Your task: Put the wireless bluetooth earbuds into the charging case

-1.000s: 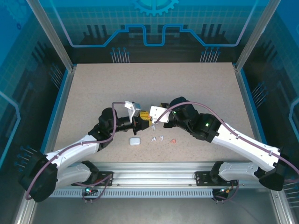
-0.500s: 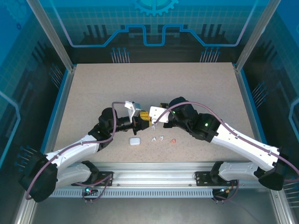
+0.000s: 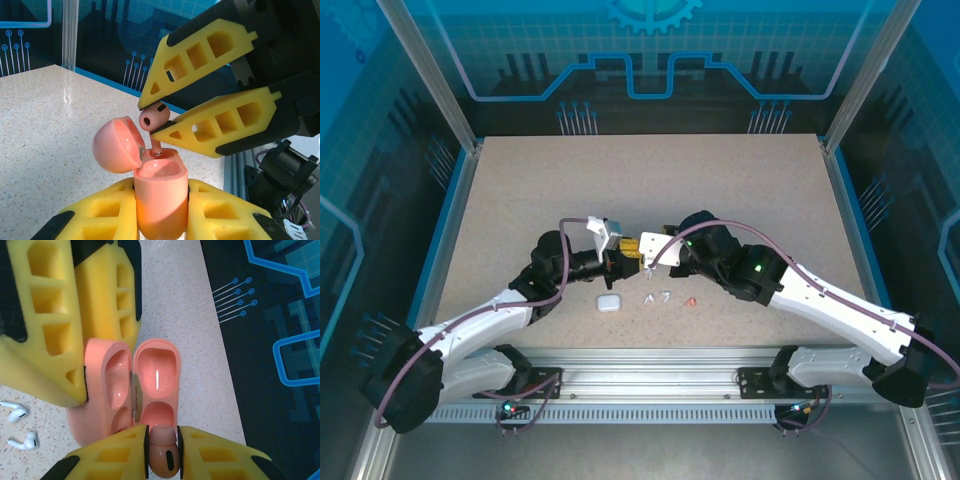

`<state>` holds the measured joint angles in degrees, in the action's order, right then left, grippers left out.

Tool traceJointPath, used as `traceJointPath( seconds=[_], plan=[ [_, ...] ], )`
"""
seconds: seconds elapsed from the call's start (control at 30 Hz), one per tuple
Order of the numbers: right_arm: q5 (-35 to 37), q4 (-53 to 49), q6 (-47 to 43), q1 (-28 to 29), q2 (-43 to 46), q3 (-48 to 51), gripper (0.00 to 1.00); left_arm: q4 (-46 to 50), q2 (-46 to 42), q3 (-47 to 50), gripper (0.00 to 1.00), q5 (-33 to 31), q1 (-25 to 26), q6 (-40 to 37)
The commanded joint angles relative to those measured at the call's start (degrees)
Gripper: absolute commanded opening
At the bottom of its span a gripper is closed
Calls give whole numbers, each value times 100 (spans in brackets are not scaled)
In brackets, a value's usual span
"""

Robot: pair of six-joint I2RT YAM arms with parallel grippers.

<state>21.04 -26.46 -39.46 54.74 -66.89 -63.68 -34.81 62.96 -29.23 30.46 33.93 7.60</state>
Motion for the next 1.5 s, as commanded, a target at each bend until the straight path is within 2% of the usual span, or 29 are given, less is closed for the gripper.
traceJointPath(
  seconds=[0.0, 0.43, 0.93, 1.13, 1.37, 1.47],
  plan=[
    [51, -24, 44, 43, -34, 64, 22, -131, -100, -162, 0, 101, 61, -12],
    [-982, -476, 525, -219, 0, -183, 23, -287, -100, -132, 0, 93, 68, -46],
    [-2131, -677, 1121, -824, 271, -720, 54, -530, 84, -31, 0, 17, 89, -293],
    [-2599, -606, 2002, -1448, 690, -725, 61, -1017, 175, 167, 0, -116, 97, -400],
    [-3254, -973, 3164, -2210, 603, -780, 61, -1699, 298, 312, 0, -71, 154, -724],
    [-3983, -890, 3605, -2473, 563, -748, 62, -1740, 320, 279, 0, -56, 158, -837]
  ],
)
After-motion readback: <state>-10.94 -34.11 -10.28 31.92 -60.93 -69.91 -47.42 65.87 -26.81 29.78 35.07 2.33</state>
